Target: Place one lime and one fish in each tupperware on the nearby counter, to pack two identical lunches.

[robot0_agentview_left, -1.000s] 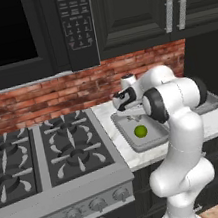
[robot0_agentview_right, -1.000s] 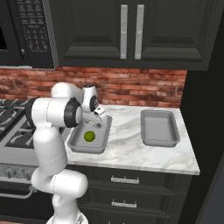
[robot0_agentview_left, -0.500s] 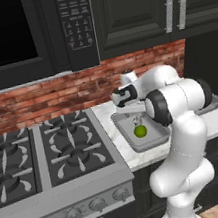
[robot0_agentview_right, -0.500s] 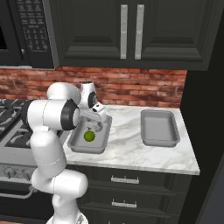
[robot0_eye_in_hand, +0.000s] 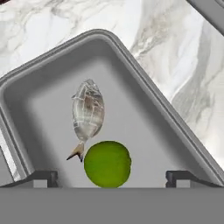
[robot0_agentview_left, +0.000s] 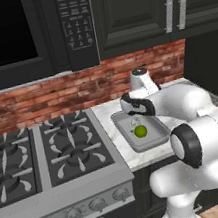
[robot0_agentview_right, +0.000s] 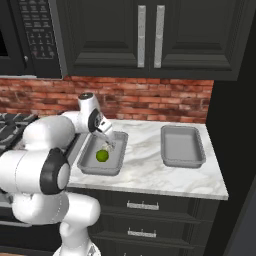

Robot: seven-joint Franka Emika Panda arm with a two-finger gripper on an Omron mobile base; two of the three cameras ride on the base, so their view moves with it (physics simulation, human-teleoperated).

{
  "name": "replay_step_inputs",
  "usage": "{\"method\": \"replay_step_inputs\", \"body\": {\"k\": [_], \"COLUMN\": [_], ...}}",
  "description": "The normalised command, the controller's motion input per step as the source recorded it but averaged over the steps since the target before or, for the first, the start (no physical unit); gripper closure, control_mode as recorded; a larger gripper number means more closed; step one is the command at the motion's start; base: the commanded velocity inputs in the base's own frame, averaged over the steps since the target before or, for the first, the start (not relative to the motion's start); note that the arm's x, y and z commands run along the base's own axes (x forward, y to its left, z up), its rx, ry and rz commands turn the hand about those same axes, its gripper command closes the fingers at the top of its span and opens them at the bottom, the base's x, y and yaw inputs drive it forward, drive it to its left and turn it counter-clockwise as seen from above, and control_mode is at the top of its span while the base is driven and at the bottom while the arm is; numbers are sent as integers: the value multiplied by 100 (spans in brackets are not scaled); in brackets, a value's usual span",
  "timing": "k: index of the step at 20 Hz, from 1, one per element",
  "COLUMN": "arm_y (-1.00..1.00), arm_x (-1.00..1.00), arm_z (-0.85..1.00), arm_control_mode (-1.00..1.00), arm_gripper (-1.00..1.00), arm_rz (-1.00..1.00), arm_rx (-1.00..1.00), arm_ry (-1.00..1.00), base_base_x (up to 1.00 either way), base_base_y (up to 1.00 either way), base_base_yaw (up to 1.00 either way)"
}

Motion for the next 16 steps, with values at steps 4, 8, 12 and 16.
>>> {"method": "replay_step_inputs", "body": {"k": [4,8,12,16], "arm_y": [0,0,1,0], "arm_x": [-81,-100,-100,0], "arm_z": [100,100,100,0], "arm_control_mode": [-100,-100,-100,100], "arm_gripper": [-100,-100,-100,-100], "arm_rz": [-4,-10,-11,0], "arm_rx": [2,14,29,0], "arm_ry": [-26,-6,4,0], "base_base_x": [0,0,0,-100], "base_base_y": [0,0,0,15], "base_base_yaw": [0,0,0,-17]}}
